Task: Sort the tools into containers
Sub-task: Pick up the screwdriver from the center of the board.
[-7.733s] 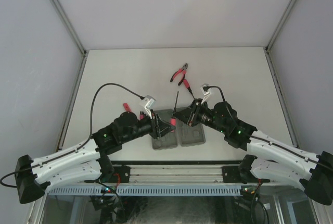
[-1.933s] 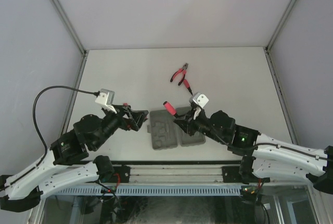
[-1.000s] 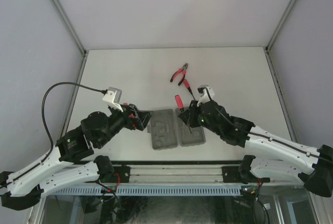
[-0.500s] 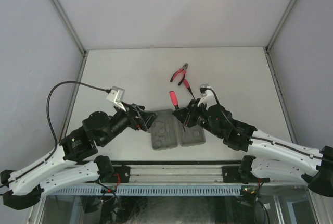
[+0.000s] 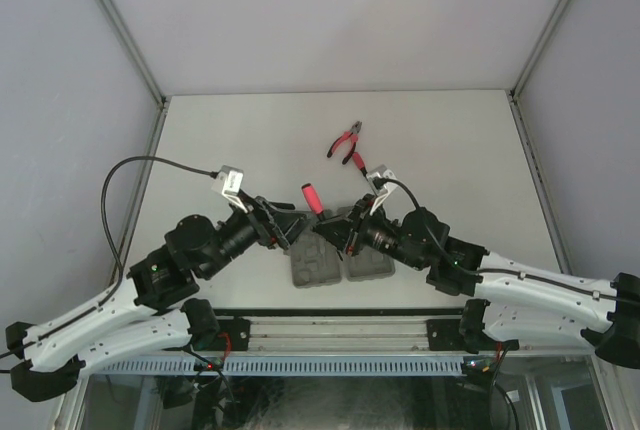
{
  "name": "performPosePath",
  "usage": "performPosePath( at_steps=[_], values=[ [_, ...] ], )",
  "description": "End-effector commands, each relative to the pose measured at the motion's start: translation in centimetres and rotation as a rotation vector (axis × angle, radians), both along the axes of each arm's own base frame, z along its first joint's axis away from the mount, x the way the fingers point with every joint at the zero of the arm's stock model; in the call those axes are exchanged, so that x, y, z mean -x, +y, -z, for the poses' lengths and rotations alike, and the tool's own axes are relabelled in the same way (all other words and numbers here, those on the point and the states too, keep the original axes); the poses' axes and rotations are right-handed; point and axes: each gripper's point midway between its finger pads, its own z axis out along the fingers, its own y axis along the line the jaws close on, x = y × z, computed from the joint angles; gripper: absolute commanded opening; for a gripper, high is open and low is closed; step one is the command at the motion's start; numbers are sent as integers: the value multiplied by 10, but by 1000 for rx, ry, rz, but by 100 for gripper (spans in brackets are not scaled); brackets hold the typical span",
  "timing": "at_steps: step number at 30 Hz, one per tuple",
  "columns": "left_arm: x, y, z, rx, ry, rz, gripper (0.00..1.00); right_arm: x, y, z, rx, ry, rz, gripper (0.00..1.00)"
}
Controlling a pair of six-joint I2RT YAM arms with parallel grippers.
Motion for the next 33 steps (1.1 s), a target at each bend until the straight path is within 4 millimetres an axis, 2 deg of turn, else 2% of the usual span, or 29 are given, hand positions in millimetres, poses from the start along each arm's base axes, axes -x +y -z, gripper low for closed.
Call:
performPosePath(
  at_steps=[1,14,21,24,29,30,33],
  values=[
    [5,-8,-21,108,-20,37,78,6,5,-22,-73,-62,-36,0],
    [6,-10,-27,142,-38,49,65,14,10,-20,-83,-56,-56,0],
    [6,-11,-25,140,-39,51,48,14,10,-17,-73,-50,-58,0],
    [6,-11,-23,136,-38,51,37,16,11,-16,-71,-47,-66,0],
    [4,-9,-21,128,-34,41,24,16,11,-14,-64,-45,-65,0],
    [5,-9,-19,122,-32,41,24,16,11,-14,-62,-45,-63,0],
    [3,-7,-18,104,-30,28,34,15,10,-14,-61,-43,-52,0]
  ],
)
